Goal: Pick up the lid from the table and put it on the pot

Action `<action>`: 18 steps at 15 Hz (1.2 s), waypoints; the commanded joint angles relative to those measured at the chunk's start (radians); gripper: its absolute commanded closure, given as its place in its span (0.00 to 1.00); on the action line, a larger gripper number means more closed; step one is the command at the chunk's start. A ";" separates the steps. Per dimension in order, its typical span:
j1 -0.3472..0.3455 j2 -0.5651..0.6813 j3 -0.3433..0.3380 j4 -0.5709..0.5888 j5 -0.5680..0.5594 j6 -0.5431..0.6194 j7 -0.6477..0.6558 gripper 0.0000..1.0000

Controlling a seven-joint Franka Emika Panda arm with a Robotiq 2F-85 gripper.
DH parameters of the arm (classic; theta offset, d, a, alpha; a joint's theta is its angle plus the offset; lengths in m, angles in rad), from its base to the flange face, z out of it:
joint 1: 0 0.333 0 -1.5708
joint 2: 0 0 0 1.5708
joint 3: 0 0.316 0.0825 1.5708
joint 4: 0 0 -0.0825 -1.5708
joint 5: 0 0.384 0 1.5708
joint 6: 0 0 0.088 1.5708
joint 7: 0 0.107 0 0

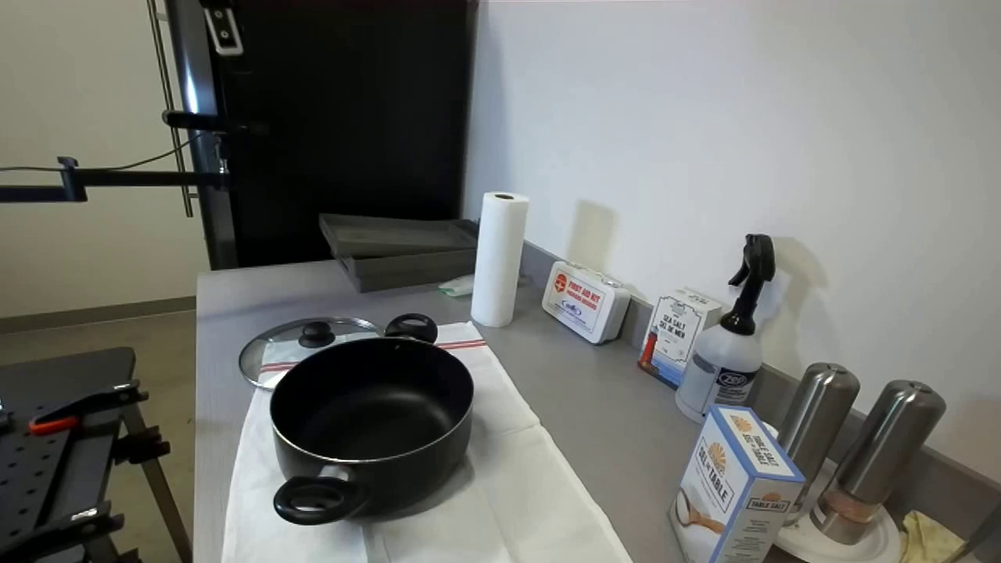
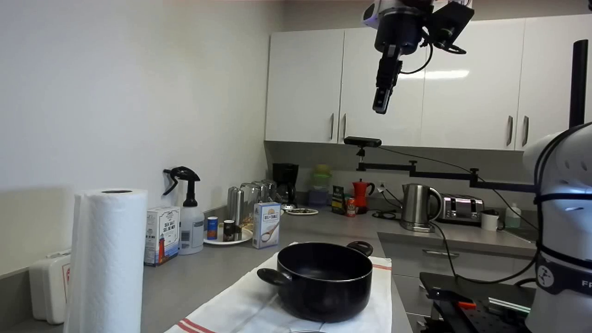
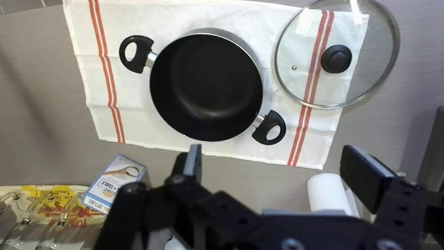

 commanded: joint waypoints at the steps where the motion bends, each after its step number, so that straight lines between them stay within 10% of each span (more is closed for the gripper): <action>1: 0.014 0.003 -0.010 0.002 -0.008 -0.002 0.008 0.00; 18: 0.132 0.408 -0.029 -0.023 0.091 0.245 -0.126 0.00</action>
